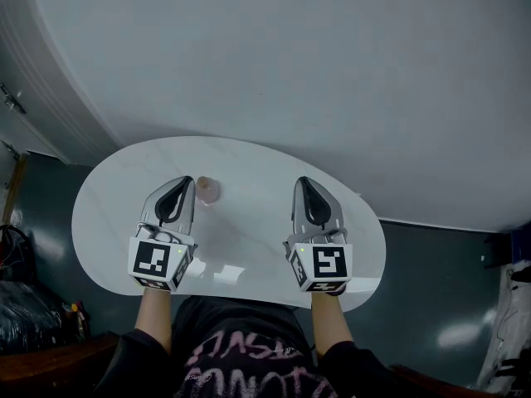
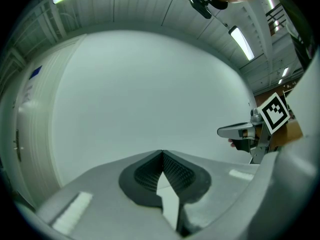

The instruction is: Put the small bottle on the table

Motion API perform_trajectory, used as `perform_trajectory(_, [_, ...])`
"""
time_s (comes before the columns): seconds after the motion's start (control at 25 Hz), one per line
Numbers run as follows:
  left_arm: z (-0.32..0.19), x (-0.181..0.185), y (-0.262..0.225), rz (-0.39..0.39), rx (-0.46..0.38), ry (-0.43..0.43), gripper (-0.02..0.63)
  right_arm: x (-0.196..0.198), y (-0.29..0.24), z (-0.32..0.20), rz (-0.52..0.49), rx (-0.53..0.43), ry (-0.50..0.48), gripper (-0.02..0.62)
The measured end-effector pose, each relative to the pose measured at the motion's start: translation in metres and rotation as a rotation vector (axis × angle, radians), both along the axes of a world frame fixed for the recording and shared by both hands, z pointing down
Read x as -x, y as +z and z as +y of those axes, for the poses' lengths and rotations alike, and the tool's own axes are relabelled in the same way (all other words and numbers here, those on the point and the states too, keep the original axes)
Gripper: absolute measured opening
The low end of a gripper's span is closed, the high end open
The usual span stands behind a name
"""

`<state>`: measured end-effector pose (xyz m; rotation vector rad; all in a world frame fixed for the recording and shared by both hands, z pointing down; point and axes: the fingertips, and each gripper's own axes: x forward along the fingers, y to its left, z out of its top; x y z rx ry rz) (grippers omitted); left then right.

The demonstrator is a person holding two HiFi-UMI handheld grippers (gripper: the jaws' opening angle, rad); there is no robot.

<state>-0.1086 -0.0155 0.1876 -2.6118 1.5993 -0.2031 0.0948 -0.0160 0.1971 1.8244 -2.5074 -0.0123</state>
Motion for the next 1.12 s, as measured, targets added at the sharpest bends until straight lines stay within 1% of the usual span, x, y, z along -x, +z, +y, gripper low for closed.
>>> perform_trajectory(0.16, [0.0020,0.0008,-0.0018,-0.007,-0.024,0.005,0.000,-0.0006,-0.0026,0.0037,0.010,-0.008,0.005,0.008])
perform_trajectory(0.28, [0.0029,-0.0005,-0.0023,-0.010,-0.025,0.010,0.000,-0.0008,-0.0030,0.0053,0.025,-0.013,0.009,0.008])
perform_trajectory(0.44, [0.0025,-0.0008,-0.0006,-0.009,-0.025,0.008,0.000,-0.0016,-0.0015,0.0052,0.014,-0.014,0.005,0.008])
perform_trajectory(0.6, [0.0034,-0.0017,0.0017,0.005,-0.001,0.004,0.000,-0.0033,0.0010,0.0045,0.012,-0.012,0.002,0.008])
perform_trajectory(1.12, [0.0085,0.0015,0.0022,0.006,-0.026,-0.001,0.000,-0.0017,0.0030,0.0080,0.020,-0.012,-0.008,0.008])
